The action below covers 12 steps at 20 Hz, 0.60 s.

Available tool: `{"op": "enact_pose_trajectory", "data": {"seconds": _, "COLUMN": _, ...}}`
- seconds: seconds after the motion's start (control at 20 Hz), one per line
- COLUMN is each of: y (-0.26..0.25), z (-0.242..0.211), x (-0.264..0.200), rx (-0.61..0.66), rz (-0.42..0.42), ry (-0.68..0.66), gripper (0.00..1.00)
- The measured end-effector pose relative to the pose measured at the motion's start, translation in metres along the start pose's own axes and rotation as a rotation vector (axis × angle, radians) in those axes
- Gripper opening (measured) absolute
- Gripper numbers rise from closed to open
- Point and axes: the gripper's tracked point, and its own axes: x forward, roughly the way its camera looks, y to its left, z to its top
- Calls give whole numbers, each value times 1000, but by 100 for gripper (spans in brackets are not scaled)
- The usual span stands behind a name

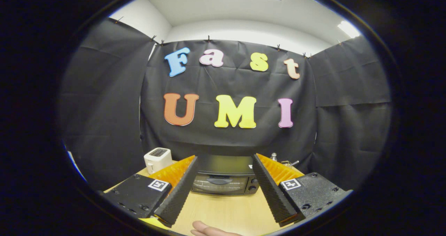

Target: Open the toaster oven, put the food inside, and close the toaster oven door.

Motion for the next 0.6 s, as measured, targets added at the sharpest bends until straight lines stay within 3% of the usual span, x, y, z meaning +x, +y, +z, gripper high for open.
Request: {"op": "enact_pose_trajectory", "data": {"seconds": 0.6, "y": -16, "z": -17, "x": 2, "rx": -8, "rz": -67, "ry": 21, "gripper": 100}}
